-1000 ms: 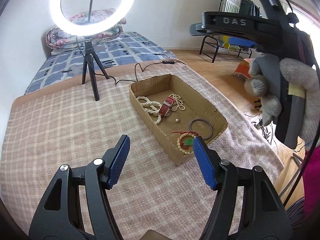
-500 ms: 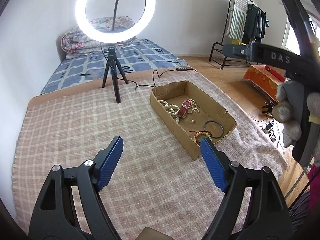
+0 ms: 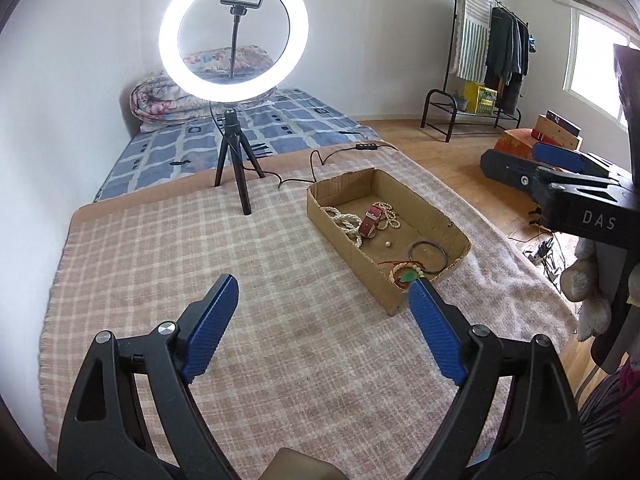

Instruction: Organize jewelry

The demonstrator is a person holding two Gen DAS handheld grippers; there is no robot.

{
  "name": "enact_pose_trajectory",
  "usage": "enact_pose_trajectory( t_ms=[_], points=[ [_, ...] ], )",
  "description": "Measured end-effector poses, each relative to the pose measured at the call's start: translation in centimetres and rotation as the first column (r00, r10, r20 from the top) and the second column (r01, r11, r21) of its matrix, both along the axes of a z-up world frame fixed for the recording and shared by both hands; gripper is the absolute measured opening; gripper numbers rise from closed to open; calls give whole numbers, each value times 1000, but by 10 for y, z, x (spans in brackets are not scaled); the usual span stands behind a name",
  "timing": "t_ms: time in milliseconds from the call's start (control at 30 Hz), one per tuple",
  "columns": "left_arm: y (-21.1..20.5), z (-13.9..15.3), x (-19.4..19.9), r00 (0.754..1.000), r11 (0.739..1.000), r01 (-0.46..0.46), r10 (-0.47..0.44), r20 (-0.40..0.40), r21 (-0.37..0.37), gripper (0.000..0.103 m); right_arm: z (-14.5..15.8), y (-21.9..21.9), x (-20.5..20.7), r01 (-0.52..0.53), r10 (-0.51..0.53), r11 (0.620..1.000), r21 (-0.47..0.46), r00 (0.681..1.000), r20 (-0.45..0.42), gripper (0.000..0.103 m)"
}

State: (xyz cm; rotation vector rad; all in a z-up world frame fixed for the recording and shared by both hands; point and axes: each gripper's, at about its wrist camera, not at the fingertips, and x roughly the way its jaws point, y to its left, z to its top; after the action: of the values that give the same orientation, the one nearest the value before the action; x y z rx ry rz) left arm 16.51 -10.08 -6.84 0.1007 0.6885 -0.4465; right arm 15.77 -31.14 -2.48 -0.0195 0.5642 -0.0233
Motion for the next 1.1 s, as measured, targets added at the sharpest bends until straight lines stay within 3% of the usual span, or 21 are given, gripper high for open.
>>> enact_pose_trajectory(
  t_ms=[200,367,500,733,1100],
  points=[
    [2,3,-4,999,1000,-29,29,24,5,90,-12,-9,-19,38,-38,999,-20,999,1,103],
    [5,6,-2,998,999,-52,52,39,3,90,-27,-18,-29,46,-46,999,18,999,-21,103],
    [4,8,-5,995,998,-66,65,69,7,103,-33,-19,-27,46,-46,999,23,999,-23,103],
    [-2,12,-10,989,995,-85,77,122,54,103,-36,-11,-24,18,-18,1000,9,1000,-23,103],
    [0,15,-9,991,995,-94,89,101,42,103,-41,-7,-20,17,-17,1000,0,999,-33,103]
  ],
)
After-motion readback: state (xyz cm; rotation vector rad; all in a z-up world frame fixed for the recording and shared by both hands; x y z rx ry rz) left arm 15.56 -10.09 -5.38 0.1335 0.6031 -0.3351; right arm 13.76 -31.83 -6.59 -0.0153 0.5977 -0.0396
